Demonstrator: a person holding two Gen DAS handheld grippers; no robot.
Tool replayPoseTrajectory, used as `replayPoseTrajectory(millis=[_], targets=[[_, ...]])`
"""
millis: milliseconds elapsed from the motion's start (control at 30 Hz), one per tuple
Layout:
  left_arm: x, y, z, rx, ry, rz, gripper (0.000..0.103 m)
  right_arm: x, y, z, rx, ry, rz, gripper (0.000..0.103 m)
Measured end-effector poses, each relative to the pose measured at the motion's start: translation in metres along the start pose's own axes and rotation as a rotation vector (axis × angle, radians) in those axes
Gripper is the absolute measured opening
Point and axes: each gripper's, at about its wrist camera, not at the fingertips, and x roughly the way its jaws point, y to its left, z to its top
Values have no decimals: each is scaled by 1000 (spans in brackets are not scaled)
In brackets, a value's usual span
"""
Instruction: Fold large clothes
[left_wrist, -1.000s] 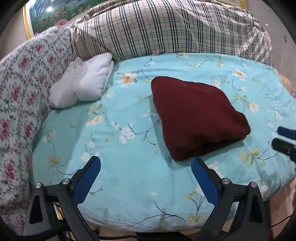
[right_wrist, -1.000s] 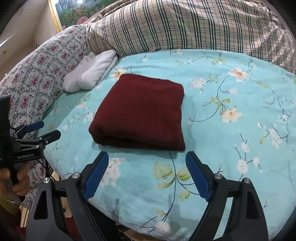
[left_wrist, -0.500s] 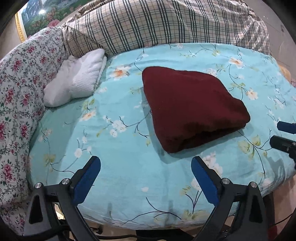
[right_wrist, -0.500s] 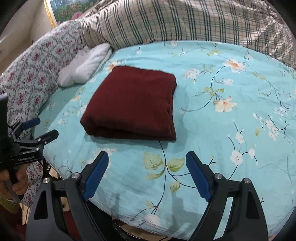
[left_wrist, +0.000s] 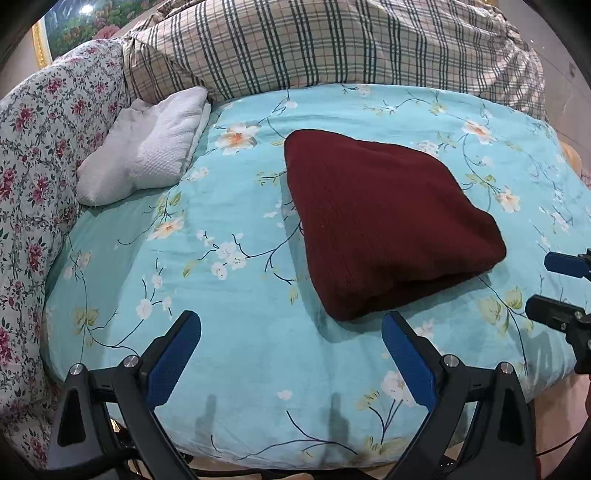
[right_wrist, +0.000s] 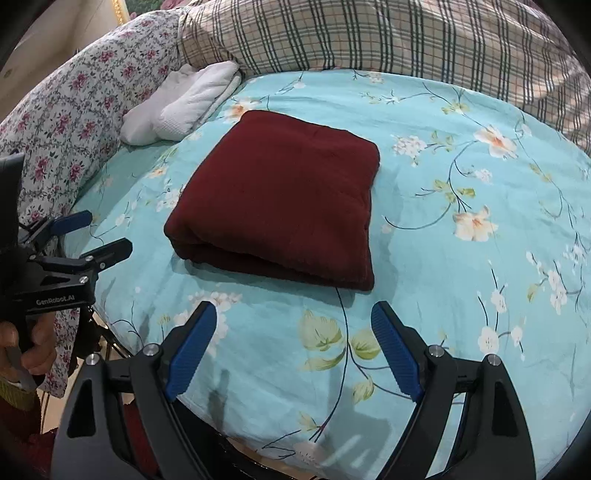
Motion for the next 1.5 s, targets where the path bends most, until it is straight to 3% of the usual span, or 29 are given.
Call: replayPoseTrajectory(millis=[600,1500], targets=[[22,2,16,-14,20,38,99,25,-1,28,-21,52,2,86],[15,-8,34,8,-21,36,99,22,-17,55,-6,29,38,86]])
